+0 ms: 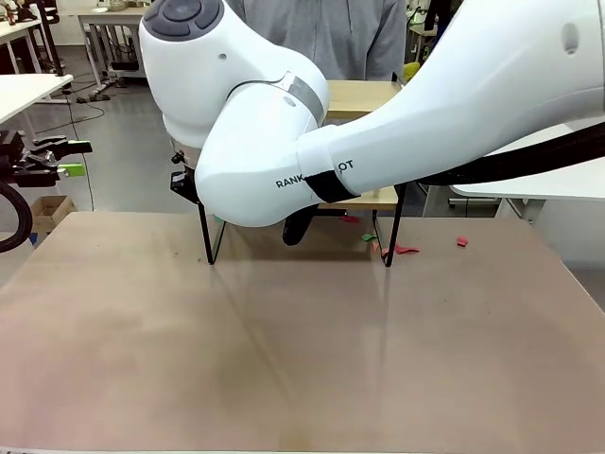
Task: Clean the shelf.
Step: Clean the specific section of the Shelf indicated by the human with the Duster.
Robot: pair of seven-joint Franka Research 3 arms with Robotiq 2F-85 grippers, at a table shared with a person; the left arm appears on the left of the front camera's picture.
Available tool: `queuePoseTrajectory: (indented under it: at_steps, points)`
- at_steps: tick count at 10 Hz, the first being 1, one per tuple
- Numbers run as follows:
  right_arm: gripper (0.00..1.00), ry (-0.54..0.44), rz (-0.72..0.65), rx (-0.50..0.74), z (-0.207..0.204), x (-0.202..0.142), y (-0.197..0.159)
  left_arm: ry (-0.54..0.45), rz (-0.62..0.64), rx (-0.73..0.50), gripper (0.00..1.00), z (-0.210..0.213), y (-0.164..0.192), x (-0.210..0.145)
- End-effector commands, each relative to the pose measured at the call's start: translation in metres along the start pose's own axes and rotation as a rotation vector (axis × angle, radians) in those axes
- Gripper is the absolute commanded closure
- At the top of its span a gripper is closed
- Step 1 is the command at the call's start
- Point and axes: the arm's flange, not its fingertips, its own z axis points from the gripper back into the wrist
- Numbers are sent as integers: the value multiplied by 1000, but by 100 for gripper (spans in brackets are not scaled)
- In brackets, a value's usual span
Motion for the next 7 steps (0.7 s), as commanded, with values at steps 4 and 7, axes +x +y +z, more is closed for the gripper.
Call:
queuePoseTrajectory:
  at_steps: [4,7]
  points:
    - [86,50,-106,-66,12,6,-78,2,-6,-4,0,-1,-1,3]
    - [86,65,-178,-117,21,8,-131,2,-6,-4,0,-1,-1,3]
